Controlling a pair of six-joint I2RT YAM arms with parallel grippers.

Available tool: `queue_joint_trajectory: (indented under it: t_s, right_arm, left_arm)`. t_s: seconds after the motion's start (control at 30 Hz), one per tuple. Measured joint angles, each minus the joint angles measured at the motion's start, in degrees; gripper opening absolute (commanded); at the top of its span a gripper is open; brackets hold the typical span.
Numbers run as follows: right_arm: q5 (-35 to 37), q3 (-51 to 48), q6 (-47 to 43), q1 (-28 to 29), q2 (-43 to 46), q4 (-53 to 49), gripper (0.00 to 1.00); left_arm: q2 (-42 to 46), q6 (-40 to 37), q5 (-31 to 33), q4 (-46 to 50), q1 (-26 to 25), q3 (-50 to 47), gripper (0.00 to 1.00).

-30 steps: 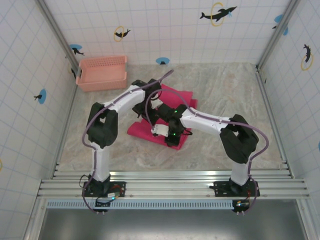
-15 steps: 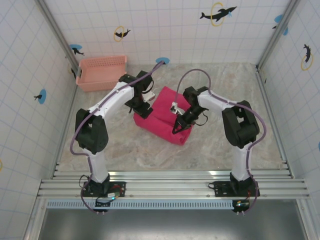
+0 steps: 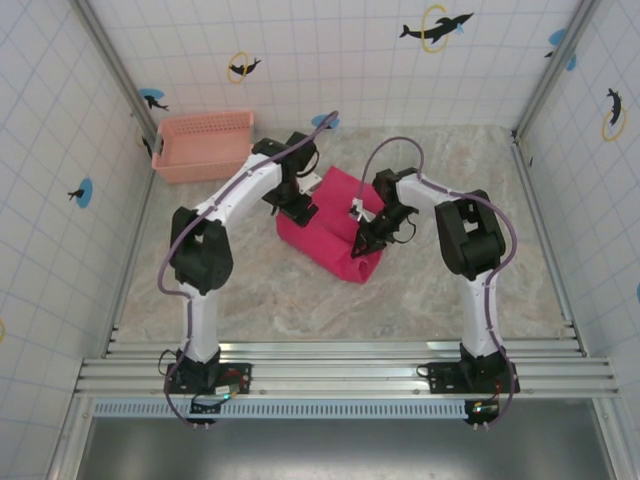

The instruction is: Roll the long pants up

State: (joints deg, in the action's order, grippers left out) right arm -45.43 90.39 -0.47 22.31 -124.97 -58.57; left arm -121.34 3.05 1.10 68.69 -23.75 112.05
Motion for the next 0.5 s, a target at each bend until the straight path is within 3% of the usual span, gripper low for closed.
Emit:
queue_joint_trajectory:
  t_s: [0.27, 0.5]
  right_arm:
    - [3.06, 4.09, 1.88, -1.79, -1.38, -0.85, 0.21]
    - [12.70, 8.96, 2.75, -3.02, -1.07, 0.20, 0.47]
  left_arm:
    - [-16.04, 1.05, -1.18, 1.75, -1.29, 11.67, 0.97]
    - [-17.66, 1.70, -1.73, 2.34, -1.22, 12.76, 0.97]
